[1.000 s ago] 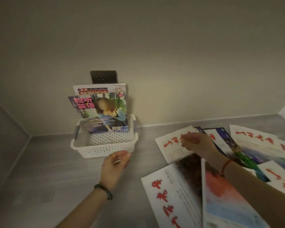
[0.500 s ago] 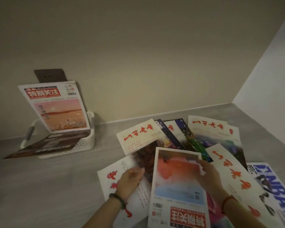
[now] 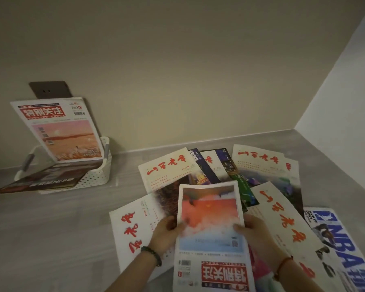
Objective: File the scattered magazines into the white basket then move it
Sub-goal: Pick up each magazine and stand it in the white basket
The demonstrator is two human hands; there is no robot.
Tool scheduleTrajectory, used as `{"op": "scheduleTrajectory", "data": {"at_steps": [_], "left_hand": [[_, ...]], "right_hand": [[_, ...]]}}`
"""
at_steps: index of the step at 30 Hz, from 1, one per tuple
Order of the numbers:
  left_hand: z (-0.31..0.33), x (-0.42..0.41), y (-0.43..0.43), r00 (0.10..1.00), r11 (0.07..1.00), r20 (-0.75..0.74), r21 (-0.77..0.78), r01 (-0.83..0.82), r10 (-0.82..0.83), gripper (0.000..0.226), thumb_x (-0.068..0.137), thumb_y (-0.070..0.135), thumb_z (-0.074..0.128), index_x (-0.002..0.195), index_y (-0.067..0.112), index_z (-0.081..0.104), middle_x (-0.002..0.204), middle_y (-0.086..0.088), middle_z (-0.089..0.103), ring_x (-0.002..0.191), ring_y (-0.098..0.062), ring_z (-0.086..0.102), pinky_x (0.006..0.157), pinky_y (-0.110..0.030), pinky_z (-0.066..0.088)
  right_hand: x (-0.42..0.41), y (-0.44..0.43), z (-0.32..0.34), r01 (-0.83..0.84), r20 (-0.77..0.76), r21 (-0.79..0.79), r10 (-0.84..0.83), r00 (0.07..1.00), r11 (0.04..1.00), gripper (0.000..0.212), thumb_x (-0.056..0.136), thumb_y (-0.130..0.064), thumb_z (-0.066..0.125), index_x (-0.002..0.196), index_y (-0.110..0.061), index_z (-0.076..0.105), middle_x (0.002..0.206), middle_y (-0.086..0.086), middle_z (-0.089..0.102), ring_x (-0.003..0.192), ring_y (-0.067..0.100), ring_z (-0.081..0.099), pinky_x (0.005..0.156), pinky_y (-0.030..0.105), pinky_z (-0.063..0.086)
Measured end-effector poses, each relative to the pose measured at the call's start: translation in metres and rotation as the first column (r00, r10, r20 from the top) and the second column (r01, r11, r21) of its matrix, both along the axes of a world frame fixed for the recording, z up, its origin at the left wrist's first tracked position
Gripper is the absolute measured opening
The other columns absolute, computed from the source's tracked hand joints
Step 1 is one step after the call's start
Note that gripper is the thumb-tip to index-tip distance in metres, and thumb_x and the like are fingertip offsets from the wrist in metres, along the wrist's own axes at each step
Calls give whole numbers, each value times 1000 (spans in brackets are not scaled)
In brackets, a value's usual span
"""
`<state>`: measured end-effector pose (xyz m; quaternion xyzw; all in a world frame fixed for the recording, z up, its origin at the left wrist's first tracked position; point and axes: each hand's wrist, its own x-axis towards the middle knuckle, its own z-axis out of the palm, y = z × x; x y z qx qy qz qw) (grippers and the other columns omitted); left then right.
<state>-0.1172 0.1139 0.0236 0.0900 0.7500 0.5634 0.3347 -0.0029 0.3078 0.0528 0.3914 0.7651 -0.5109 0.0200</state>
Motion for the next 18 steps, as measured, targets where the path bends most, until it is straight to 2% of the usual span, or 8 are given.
{"op": "scheduleTrajectory", "data": {"at_steps": [2,5,7,9,11,13,16,18], "left_hand": [[11,-3,3,953,994,-284,5,-105,102,53,76,33,69,123,23,48,130,3,53,112,-12,51,97,-34,44],[57,-13,6,710,995,-704,-65,-72,5,87,70,47,70,134,47,12,143,15,16,133,-7,12,110,-34,15],[90,-24,6,319,979,-933,-195,-53,-168,88,64,56,68,137,42,19,148,2,25,138,-18,11,110,-46,7],[118,-37,3,-19,911,-917,-393,-124,-398,80,60,64,63,128,26,47,135,-6,52,133,-30,34,105,-58,17],[139,-47,-6,29,793,-804,-591,-152,-594,67,61,69,57,106,19,63,112,-5,68,115,-30,57,102,-49,38],[141,-57,-23,246,761,-760,-639,-110,-602,56,72,66,51,93,16,61,96,-10,70,95,-29,64,75,-30,43],[130,-68,-57,378,865,-818,-496,-79,-434,40,84,53,48,92,17,61,90,-10,70,83,-28,64,59,-23,29],[128,-75,-83,499,927,-815,-370,-57,-294,29,84,46,51,81,20,62,76,-3,68,70,-22,62,54,-19,30]], "right_hand": [[-13,3,30,-158,-45,111,163,986,981,7,84,-8,57,79,-7,62,79,11,70,68,19,65,62,18,53],[-45,-3,81,-392,-66,263,422,904,882,7,81,-11,62,80,-18,64,72,2,69,57,9,63,46,6,45],[-64,-17,113,-473,-93,343,530,843,812,18,73,-13,71,82,-28,67,68,-15,65,56,-2,63,45,8,46],[-82,-39,135,-536,-111,494,661,742,684,14,66,-18,77,77,-26,71,67,-12,69,56,-6,59,53,7,45],[-96,-64,146,-592,-65,614,780,622,523,10,66,-22,74,75,-20,73,70,-1,73,60,3,59,58,13,43],[-108,-80,151,-577,-38,685,813,581,444,11,70,-21,71,80,-20,74,75,0,74,67,8,61,66,23,47],[-118,-89,148,-402,-226,730,751,621,552,22,73,-19,72,95,-17,71,98,1,73,92,15,64,88,26,46],[-121,-90,137,-168,-390,744,625,676,646,40,74,-21,72,112,-19,61,125,4,58,119,21,49,105,34,32]]}}
